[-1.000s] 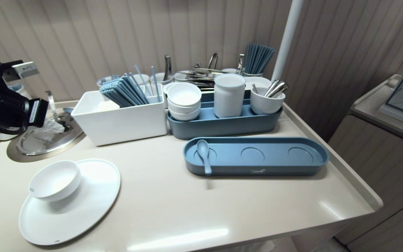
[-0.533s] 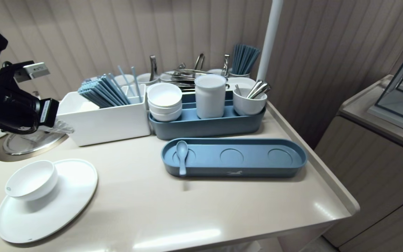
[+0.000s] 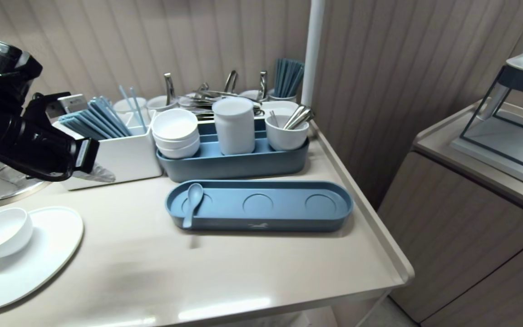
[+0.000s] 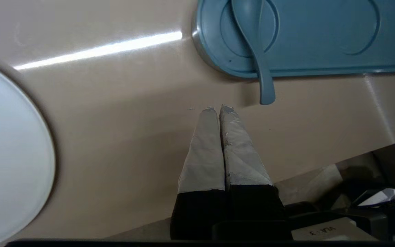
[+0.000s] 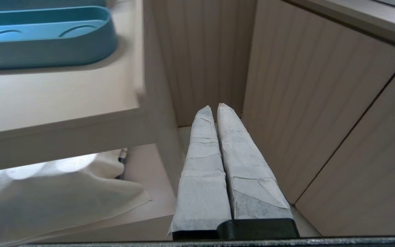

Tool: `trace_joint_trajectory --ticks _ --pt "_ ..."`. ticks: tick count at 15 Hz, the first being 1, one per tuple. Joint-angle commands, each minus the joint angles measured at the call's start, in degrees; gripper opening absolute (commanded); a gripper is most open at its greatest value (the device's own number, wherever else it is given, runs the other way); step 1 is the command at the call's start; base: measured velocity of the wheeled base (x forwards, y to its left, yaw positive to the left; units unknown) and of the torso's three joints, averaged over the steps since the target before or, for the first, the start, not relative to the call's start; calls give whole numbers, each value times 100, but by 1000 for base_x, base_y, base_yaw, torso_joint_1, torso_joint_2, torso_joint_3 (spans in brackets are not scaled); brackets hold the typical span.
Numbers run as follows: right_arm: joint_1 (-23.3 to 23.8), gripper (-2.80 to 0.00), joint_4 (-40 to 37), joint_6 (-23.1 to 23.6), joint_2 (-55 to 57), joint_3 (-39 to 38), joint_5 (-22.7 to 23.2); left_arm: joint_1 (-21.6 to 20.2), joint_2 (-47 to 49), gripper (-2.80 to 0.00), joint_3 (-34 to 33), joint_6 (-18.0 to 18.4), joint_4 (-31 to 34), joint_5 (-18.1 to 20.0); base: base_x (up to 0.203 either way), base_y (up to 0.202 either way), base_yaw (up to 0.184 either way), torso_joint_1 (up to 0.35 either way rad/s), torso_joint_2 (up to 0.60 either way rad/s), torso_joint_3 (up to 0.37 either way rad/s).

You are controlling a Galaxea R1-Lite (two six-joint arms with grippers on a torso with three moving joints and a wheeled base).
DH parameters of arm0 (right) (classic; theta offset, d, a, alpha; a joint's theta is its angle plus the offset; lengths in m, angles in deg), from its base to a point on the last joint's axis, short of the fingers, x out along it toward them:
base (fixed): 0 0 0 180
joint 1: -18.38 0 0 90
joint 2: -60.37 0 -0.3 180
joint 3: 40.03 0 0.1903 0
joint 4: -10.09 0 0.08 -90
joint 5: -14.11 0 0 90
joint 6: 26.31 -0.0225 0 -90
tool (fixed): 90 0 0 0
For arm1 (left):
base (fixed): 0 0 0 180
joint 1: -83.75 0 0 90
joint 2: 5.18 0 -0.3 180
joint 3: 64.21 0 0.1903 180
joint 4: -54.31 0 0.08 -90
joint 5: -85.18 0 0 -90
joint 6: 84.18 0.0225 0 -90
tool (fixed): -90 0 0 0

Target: Pick the spoon and place it in the bowl

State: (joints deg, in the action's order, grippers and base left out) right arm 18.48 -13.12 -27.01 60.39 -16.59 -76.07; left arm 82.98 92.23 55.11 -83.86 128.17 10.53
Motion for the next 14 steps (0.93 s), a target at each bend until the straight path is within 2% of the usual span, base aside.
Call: trace_joint_trajectory --ticks 1,4,6,7,8,9,10,11,14 --pt "-1 -280 2 0 0 1 1 57 192 -280 4 -6 28 2 0 -202 -4 2 3 -2" --pt "-1 -280 2 0 6 1 1 51 252 -280 55 -66 14 -63 0 -183 1 3 4 3" --pt "-1 -280 2 0 -1 -7 1 126 287 -280 21 -130 19 -113 0 -49 -3 1 1 1" --pt "-1 -280 2 0 0 -2 1 289 363 -280 38 -343 21 -185 0 0 0 0 0 0" --pt "-1 -280 2 0 6 -7 1 492 501 -280 70 -671 18 -425 0 0 0 0 0 0" --pt "-1 -280 2 0 6 -2 1 727 704 -280 126 -957 18 -952 0 0 0 0 0 0" --pt "-1 -280 2 0 6 -4 1 982 891 -280 159 -1166 16 -1499 0 0 0 0 0 0" --pt "-1 -280 2 0 6 0 1 1181 1007 -280 201 -1280 9 -1738 0 0 0 0 0 0" --pt "-1 -280 2 0 2 -2 1 1505 1159 -280 859 -1368 45 -1807 0 0 0 0 0 0"
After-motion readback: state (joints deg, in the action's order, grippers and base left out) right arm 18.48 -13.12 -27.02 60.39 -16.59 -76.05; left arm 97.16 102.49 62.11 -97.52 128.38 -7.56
